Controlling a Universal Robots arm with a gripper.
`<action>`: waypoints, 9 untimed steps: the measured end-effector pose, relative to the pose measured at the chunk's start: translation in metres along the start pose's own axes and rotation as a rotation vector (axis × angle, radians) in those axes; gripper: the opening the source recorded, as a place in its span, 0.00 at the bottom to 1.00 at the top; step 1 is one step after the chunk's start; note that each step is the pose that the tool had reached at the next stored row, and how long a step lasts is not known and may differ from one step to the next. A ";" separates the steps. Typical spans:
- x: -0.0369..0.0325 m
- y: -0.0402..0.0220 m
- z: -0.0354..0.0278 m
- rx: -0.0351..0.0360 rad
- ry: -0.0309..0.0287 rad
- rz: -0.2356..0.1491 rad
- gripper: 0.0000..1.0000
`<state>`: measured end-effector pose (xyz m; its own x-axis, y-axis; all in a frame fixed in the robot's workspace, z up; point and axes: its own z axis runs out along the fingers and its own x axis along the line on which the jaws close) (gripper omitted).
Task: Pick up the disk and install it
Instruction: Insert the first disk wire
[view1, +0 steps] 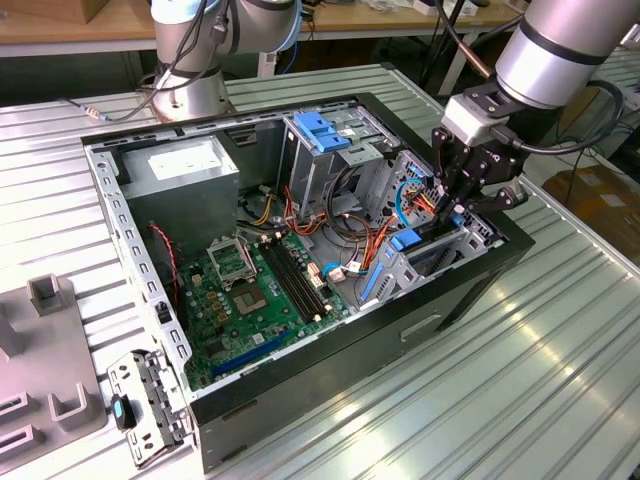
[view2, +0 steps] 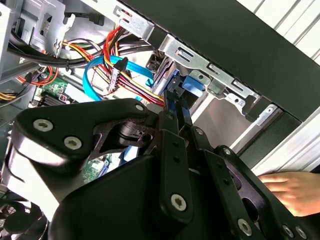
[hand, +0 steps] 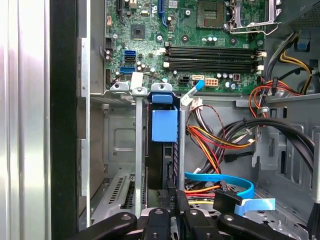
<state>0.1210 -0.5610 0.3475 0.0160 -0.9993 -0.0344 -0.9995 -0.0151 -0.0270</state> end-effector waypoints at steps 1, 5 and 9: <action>0.0000 0.0000 0.0003 0.0000 -0.0001 0.000 0.17; 0.0000 0.0000 0.0014 0.0000 -0.0010 0.000 0.17; 0.0001 0.0001 0.0032 0.0000 -0.0010 0.000 0.17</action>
<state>0.1210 -0.5610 0.3442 0.0160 -0.9992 -0.0354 -0.9995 -0.0151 -0.0269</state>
